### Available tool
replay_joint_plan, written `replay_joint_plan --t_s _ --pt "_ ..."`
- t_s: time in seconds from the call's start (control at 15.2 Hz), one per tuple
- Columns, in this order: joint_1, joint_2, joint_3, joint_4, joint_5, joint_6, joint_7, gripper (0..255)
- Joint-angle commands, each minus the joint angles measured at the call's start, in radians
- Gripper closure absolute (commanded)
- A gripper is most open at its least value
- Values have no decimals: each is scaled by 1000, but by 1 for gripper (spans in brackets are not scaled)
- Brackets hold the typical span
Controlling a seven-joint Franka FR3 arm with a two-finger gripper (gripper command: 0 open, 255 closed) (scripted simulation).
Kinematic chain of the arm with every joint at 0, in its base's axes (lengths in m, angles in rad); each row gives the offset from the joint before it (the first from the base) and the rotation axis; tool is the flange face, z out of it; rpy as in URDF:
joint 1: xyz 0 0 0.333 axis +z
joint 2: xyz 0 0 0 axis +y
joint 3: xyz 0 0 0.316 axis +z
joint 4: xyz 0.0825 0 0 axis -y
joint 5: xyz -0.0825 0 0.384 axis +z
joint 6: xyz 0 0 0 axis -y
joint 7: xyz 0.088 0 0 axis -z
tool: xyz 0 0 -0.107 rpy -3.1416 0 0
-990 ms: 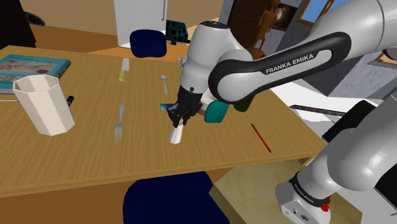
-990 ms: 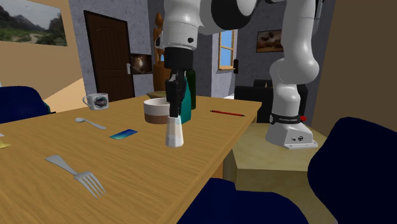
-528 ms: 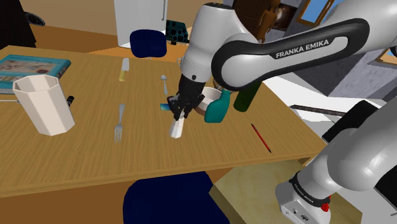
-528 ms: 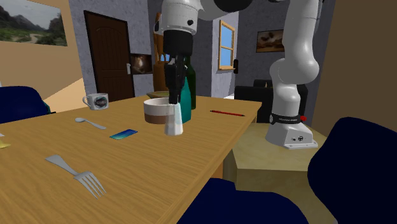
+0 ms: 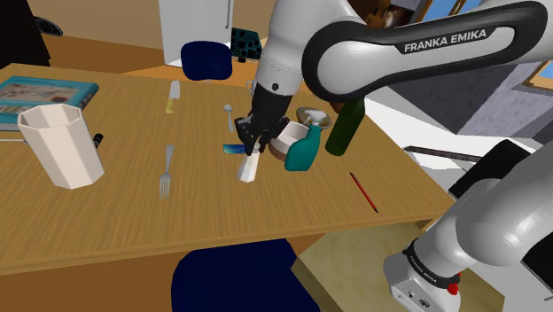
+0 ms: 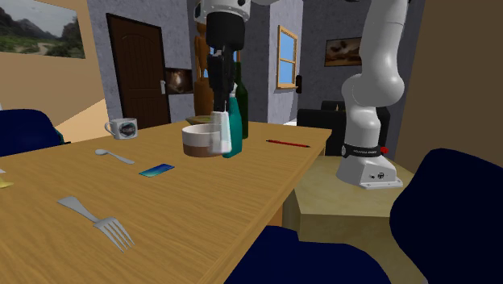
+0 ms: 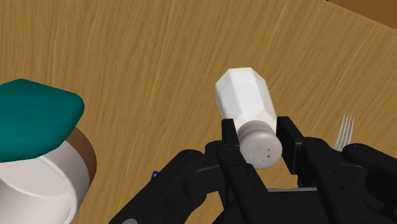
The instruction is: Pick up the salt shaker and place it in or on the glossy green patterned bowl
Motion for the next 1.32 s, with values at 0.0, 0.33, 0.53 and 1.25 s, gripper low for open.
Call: replay_joint_plan --t_s 0.0,0.33,0.53,1.25 --pt "-1 -8 -3 21 4 -28 -5 255" --pt "-3 -23 -8 74 11 -94 -10 255" --pt "-4 -30 -10 108 13 -135 -12 255" --pt "-72 -91 -124 110 45 -202 -201 255"
